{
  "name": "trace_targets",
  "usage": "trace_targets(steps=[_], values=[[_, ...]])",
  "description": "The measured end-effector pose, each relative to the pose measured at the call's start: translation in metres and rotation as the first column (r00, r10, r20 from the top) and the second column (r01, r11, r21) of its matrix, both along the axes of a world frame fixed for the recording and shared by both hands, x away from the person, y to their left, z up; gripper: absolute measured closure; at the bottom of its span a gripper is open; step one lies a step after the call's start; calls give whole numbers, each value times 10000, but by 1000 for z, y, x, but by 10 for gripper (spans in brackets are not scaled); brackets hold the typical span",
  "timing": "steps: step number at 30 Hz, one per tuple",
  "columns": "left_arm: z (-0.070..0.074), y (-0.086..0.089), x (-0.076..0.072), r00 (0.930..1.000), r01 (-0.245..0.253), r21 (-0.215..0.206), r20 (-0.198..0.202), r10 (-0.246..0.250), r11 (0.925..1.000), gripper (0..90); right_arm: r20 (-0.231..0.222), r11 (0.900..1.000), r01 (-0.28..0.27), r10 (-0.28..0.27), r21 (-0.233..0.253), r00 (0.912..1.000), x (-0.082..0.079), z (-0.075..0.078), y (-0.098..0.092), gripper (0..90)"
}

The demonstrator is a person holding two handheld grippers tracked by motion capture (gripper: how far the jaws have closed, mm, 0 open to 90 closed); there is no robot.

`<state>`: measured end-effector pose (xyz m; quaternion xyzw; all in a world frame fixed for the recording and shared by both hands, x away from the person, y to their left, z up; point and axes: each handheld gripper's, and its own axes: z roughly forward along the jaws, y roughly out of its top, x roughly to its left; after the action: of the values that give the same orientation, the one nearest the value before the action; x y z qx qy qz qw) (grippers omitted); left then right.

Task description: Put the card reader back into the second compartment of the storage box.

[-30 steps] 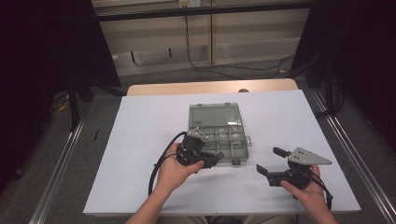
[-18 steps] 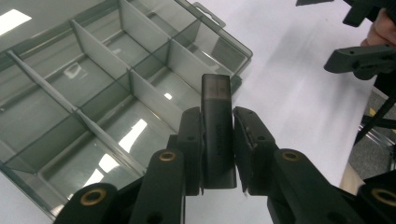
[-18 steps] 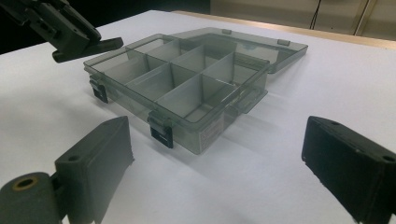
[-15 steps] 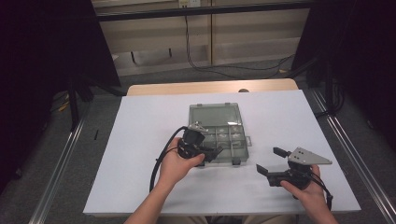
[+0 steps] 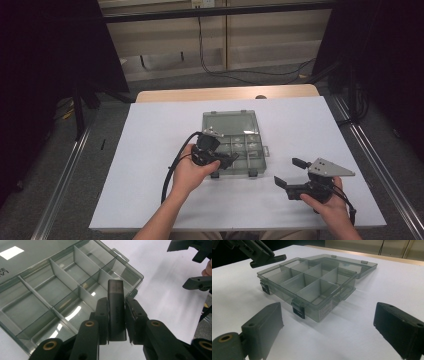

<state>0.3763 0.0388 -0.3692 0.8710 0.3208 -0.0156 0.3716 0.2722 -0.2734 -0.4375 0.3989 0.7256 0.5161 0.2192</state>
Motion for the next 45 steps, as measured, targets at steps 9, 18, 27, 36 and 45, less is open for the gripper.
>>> trace_targets(steps=[9, 18, 27, 36, 45], values=[[0, -1, 8, 9999, -127, -50, -66, 127, 9999, 736, -12, 10000, 8, -8, 14, 10000, 0, 0, 0, 81], [1, -1, 12, 9996, -262, -106, -90, 261, 9996, 736, -3, 10000, 14, -14, 28, 10000, 0, 0, 0, 81], [3, 0, 15, 9993, -353, -191, -110, 351, 9992, 736, -1, 10000, 45, -45, 10, 10000, 0, 0, -1, 81], [2, -1, 20, 9988, -469, -262, -135, 465, 9986, 736, -9, 10000, 34, -34, 12, 10000, 0, 0, -1, 81], [0, 0, 25, 9979, -633, -249, -170, 629, 9977, 736, -11, 10000, 30, -30, 2, 10000, 0, -1, -1, 81]])
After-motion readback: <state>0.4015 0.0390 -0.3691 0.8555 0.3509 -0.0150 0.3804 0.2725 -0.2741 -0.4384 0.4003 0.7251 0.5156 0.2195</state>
